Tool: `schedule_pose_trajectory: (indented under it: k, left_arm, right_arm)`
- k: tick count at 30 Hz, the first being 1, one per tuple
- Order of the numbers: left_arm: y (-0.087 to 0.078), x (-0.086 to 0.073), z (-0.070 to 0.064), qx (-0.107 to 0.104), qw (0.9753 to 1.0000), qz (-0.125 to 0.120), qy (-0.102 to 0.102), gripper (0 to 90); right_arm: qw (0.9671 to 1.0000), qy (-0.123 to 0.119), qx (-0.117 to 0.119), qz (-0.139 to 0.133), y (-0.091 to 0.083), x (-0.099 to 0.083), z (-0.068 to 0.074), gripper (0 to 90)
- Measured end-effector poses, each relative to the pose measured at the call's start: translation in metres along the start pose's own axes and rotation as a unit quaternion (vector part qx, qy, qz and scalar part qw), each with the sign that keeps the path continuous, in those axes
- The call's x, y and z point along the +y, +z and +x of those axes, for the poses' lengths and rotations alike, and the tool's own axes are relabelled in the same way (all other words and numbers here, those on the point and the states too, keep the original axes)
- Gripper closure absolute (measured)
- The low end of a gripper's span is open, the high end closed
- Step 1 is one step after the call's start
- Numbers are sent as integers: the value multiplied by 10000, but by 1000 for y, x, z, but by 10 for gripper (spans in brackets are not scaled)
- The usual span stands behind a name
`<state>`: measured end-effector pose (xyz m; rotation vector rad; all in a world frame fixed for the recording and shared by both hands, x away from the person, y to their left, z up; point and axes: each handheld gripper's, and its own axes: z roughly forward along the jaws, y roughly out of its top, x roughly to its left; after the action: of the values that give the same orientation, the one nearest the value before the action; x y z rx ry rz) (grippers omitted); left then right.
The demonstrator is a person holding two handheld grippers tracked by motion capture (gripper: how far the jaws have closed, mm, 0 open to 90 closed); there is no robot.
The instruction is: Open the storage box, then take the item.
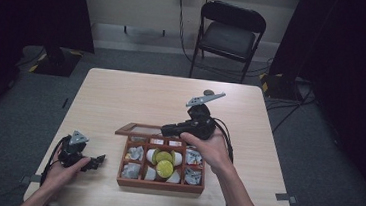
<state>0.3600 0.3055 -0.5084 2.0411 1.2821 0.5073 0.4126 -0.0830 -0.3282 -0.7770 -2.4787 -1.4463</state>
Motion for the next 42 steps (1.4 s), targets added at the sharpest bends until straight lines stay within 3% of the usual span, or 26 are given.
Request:
schedule_pose_trajectory:
  k: [8, 11, 13, 16, 19, 24, 29, 31, 33, 42]
  left_arm:
    - [-1, 1, 1, -8, 10000, 62, 18, 8]
    - [-5, 3, 3, 60, 9999, 96, -77, 97]
    - [-7, 3, 4, 101, 9996, 49, -272, 175]
    - [-12, 3, 5, -14, 9993, 167, -327, 181]
    - [-16, 7, 2, -155, 9993, 186, -273, 200]
    - [-27, 14, -11, -371, 9993, -69, -11, 224]
    - [-34, 21, -22, -876, 9958, -252, 57, 227]
    - [-36, 24, -27, -1018, 9939, -379, 200, 244]
    - [-39, 27, -33, -1026, 9928, -518, 339, 247]
    - [-45, 35, -57, -1549, 9831, -817, 543, 258]
  right_arm:
    - [10000, 37, 23, 20, -1, 3, -2, 818]
    - [10000, 34, 20, 20, -1, 4, -2, 818]
    - [10000, 28, 19, 23, -1, 4, -2, 818]
    - [10000, 42, 26, 23, -1, 4, -3, 818]
    - [10000, 40, 33, 23, -1, 5, -3, 818]
    - [10000, 40, 26, 19, -1, 7, -4, 818]
    - [10000, 60, 34, 23, -2, 8, -5, 818]
    - [10000, 68, 37, 28, -2, 8, -5, 819]
    - [10000, 76, 35, 27, -2, 9, -5, 819]
    - [10000, 87, 37, 30, -2, 9, -5, 818]
